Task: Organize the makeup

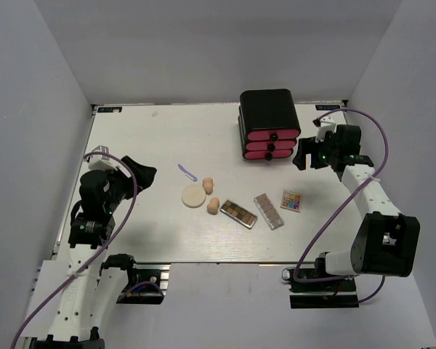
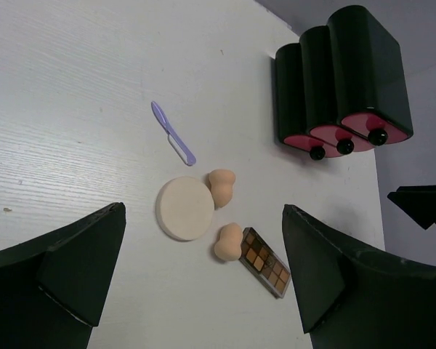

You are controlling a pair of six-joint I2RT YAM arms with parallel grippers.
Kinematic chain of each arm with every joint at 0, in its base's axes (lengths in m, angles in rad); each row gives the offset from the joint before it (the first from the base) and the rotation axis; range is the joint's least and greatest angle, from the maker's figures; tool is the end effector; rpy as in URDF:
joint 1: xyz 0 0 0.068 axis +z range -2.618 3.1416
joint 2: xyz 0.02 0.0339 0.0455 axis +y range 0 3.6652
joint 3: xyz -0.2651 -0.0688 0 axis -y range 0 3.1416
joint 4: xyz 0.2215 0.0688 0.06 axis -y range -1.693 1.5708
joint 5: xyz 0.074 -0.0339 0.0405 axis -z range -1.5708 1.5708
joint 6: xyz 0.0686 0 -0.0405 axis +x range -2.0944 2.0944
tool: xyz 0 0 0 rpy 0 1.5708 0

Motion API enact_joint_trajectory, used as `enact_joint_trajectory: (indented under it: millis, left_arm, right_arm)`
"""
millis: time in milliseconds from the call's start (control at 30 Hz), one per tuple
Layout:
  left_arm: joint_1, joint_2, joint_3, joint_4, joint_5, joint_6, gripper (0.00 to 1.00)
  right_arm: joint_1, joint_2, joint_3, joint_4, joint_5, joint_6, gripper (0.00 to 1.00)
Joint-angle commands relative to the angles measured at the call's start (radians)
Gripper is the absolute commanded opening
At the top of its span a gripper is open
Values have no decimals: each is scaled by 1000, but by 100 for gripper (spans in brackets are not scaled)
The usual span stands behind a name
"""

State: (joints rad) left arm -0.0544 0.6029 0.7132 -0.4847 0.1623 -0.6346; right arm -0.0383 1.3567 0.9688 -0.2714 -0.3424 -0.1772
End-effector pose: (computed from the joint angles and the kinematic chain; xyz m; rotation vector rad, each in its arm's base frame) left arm 0.1463 -0.0191 0.2960 -0.4628 1.9354 -0.6094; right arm 0.3016 0.0115 0.2594 -0.3371 2.1719 0.2610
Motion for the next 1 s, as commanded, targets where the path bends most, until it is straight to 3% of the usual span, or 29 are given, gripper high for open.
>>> enact_joint_trajectory:
  millis: [0, 167, 367, 500, 567, 600, 667, 733, 767, 833, 933, 967]
  left_arm:
    - [5, 41, 5, 44, 54, -8, 98]
    - [5, 139, -37, 101, 91, -34, 98]
    - [5, 210, -54, 130, 120, -46, 98]
    - [5, 258, -64, 161, 147, -56, 88]
    - [-4, 291, -73, 187, 174, -63, 77]
    - [-4, 300, -75, 198, 180, -68, 72]
    - [-4, 313, -80, 224, 201, -77, 50]
    - [-4, 321, -84, 239, 207, -83, 33]
    - [-4, 322, -87, 241, 209, -85, 31]
    - [-4, 319, -93, 241, 209, -88, 34]
    - [-4, 316, -116, 248, 215, -94, 57]
    - [-4, 316, -119, 250, 220, -94, 69]
  right_arm:
    - [-3, 15, 68, -9, -18, -36, 89]
    - [-9, 67, 133, -156, -151, -218, 89]
    - [-9, 82, 120, -216, -152, -246, 89]
    - [-9, 87, 125, -241, -217, -262, 89]
    - [-6, 90, 126, -239, -278, -245, 89]
    - [-5, 90, 128, -236, -297, -239, 74]
    - [-2, 87, 127, -200, -349, -187, 53]
    - [3, 85, 126, -167, -386, -139, 38]
    - [3, 84, 125, -122, -398, -90, 38]
    - [11, 87, 110, -62, -429, -23, 44]
    - [18, 110, 111, 29, -500, 120, 61]
    - [23, 116, 113, 49, -504, 154, 65]
